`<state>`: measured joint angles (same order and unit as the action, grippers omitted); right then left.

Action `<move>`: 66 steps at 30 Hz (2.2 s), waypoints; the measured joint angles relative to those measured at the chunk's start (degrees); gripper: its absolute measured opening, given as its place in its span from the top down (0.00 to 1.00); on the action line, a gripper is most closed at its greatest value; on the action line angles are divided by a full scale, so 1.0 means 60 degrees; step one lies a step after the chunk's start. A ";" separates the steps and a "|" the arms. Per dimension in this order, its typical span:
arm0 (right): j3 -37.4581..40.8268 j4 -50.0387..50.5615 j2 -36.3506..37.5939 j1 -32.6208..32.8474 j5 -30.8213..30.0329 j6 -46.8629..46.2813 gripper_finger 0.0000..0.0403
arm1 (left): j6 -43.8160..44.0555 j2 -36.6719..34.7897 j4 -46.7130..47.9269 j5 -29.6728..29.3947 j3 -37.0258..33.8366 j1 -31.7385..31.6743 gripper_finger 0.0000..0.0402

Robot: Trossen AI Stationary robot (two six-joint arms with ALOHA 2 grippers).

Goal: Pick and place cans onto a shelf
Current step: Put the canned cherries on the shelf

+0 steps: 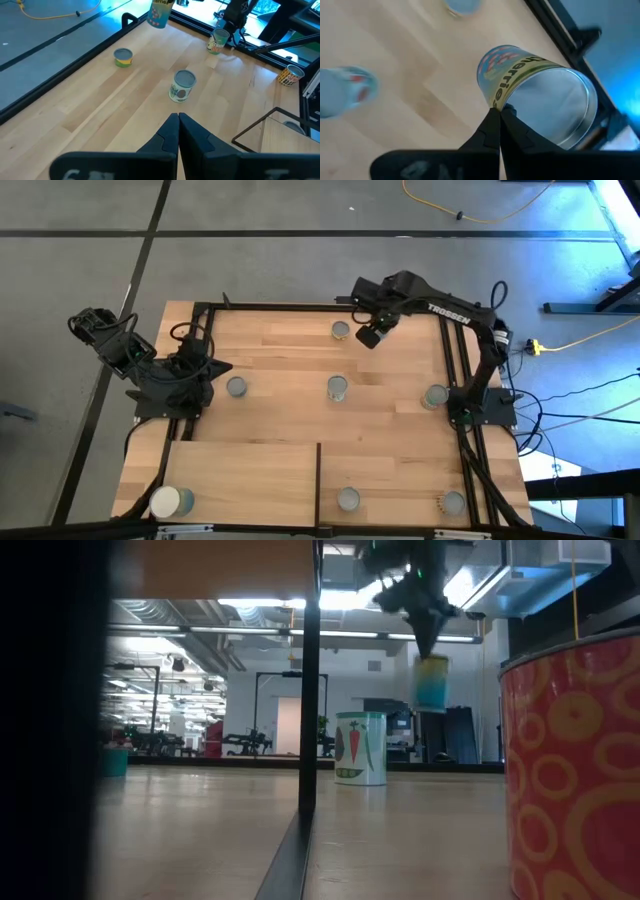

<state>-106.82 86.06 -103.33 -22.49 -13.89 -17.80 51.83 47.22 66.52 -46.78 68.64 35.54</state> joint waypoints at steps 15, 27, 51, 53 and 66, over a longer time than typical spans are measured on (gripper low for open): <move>-0.1392 -0.1656 -0.0057 0.2315 0.0148 -0.0269 1.00 | 0.0014 0.0004 0.0019 0.0551 0.0000 0.0002 1.00; -0.1396 -0.2247 -0.1232 0.2633 0.0604 0.0061 1.00 | 0.0047 0.0004 0.0015 0.0794 0.0004 -0.0001 1.00; -0.1392 -0.1379 -0.3364 0.1871 0.1609 0.1330 1.00 | 0.0011 0.0003 0.0036 0.0787 0.0004 0.0002 1.00; -0.1391 -0.1279 -0.3428 0.1863 0.1596 0.1397 1.00 | 0.0007 0.0002 0.0045 0.0787 0.0004 0.0002 1.00; -0.1385 -0.1240 -0.3424 0.1861 0.1579 0.1549 0.97 | 0.0007 0.0003 0.0052 0.0787 0.0004 0.0002 1.00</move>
<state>-115.13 78.62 -123.87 -11.32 -4.42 -8.51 51.88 47.24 66.83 -42.06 68.66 35.55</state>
